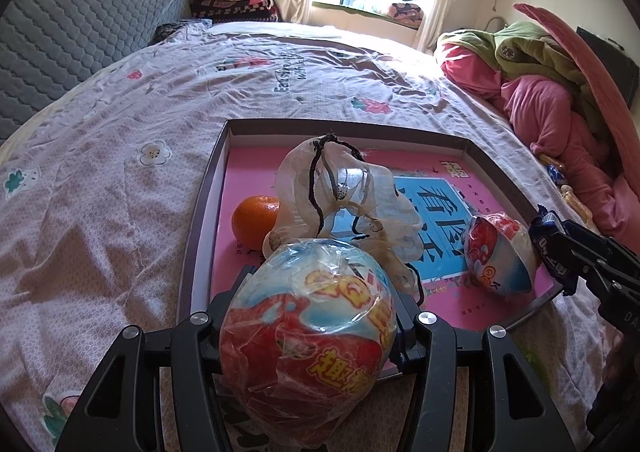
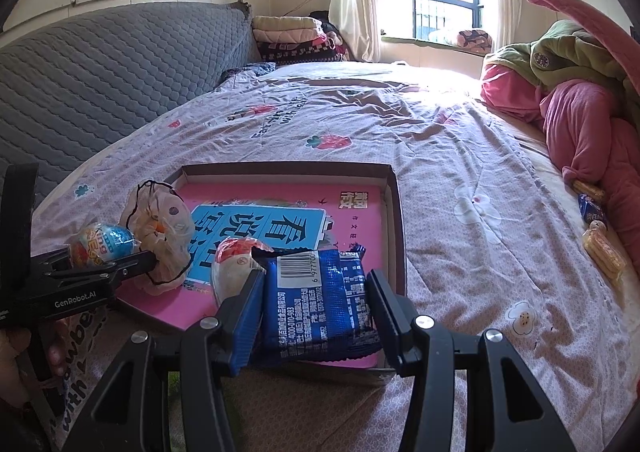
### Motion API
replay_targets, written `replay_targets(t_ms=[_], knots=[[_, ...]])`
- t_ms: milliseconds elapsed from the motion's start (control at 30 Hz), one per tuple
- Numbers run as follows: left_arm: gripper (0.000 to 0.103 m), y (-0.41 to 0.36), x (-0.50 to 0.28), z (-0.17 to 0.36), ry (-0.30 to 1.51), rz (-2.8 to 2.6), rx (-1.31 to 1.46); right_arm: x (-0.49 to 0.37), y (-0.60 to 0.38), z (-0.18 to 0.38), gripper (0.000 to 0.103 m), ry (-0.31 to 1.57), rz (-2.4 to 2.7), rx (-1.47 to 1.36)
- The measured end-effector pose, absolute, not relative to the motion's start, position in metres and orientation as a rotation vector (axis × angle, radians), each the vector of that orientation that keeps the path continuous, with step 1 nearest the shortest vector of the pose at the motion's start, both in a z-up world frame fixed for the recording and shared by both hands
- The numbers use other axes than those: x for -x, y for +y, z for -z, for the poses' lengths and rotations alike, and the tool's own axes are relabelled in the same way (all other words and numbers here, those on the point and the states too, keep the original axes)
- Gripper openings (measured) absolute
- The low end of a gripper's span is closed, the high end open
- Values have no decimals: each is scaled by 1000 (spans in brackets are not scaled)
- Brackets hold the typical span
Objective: Organize objects
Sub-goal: 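Lower the packet into the tray with the right tool while the left tool holds the ball above it, then hold the packet down in the tray with the right tool while the left tool keeps the ball above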
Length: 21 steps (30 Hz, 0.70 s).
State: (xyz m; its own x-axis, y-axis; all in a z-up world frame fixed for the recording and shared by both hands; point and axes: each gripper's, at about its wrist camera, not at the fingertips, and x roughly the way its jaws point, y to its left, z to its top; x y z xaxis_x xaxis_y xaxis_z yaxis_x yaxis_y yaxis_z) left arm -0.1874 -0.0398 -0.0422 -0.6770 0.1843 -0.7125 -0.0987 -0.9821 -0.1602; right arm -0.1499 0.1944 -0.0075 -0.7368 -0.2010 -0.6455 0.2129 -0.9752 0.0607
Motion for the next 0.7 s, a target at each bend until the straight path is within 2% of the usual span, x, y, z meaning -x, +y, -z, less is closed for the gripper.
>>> replay_targets(t_ms=[700], knots=[[58,-41,187,41,-167,-2732,1166,143,196,11,52,57,2780,-982]])
